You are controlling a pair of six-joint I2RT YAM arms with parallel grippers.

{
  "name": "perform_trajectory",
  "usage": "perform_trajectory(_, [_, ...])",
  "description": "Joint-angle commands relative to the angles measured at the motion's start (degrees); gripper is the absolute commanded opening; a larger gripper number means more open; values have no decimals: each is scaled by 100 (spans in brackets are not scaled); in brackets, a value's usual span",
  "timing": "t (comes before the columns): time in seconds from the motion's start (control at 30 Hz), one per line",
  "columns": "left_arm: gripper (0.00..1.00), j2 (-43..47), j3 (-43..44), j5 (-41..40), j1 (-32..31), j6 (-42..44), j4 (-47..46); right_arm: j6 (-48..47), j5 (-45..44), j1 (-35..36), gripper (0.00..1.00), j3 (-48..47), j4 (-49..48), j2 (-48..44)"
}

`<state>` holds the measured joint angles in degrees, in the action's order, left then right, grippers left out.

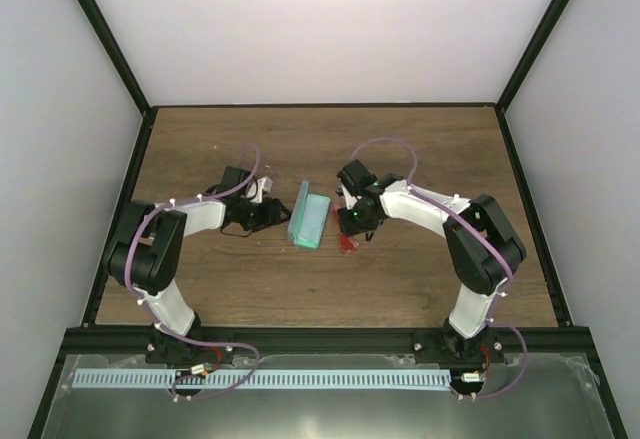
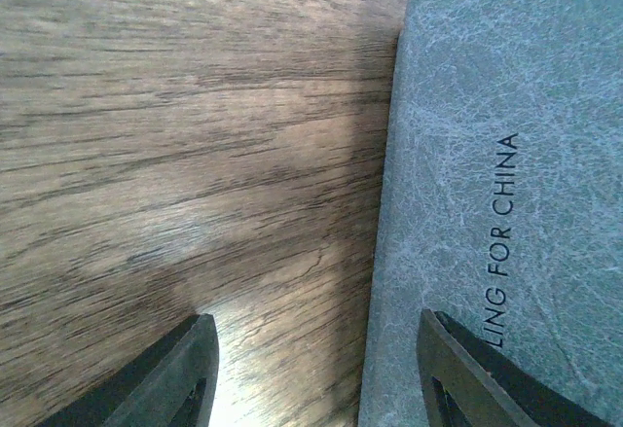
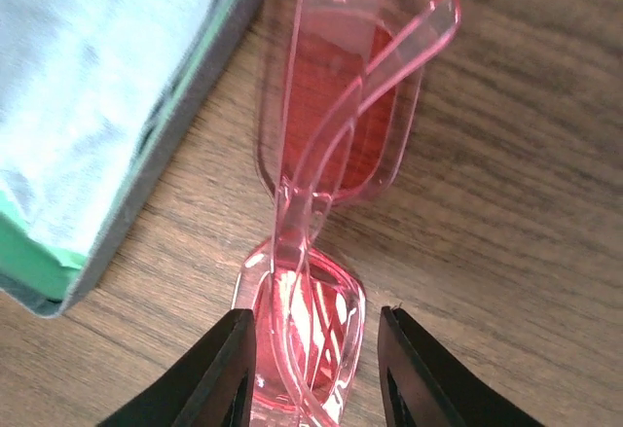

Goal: Organize the sunglasses
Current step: Pick up the sunglasses from the center of the board.

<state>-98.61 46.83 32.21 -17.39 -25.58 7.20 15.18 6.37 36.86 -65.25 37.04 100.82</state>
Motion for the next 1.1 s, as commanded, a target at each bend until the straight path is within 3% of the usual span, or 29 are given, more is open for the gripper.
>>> perform_trajectory(0.0, [58,-311,-77,-177,-105,-20,145,244,-248,109,38,-546,247,127])
perform_trajectory(0.3, [59,-431,-73,-285,-104,12,207,387,-457,180,38,-559,272,442])
perform_trajectory(0.77, [58,-566,42,-347,-103,86,329,503,-625,182,18,-667,351,647])
perform_trajectory(1.07, [59,-421,-193,-374,-252,-253,57,549,-794,185,14,-1093,633,435])
